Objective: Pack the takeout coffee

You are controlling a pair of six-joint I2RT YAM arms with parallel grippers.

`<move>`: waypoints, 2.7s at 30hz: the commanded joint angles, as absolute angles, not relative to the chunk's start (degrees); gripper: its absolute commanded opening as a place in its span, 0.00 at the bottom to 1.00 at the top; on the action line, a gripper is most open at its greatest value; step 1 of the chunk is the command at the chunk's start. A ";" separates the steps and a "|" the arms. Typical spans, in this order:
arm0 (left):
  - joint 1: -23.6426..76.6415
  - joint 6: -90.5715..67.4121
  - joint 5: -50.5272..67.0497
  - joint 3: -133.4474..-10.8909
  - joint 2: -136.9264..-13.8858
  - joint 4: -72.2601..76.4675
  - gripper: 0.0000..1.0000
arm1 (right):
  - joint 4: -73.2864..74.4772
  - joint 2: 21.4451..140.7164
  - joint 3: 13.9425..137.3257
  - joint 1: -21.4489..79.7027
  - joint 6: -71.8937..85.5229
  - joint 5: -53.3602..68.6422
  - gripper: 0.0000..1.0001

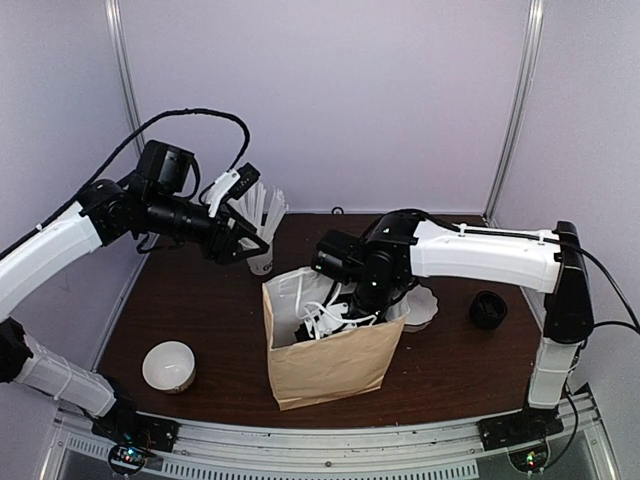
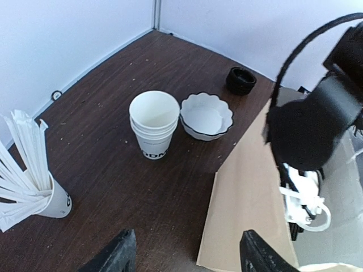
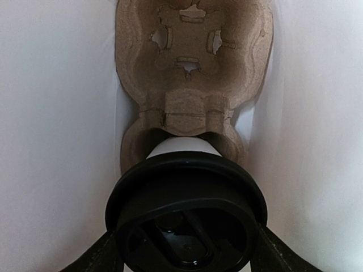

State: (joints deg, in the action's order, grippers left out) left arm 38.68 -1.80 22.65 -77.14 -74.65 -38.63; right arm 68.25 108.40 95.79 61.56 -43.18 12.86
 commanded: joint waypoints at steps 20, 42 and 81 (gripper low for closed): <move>46.36 10.94 31.27 -90.54 -85.57 -54.74 0.67 | 69.33 112.19 95.62 60.91 -40.69 9.86 0.77; 48.08 14.55 25.76 -94.20 -90.23 -57.04 0.44 | 70.68 111.67 97.37 62.58 -40.14 9.33 0.80; 48.07 13.25 27.02 -90.31 -86.87 -54.46 0.45 | 79.44 107.65 109.85 65.51 -37.87 8.78 0.99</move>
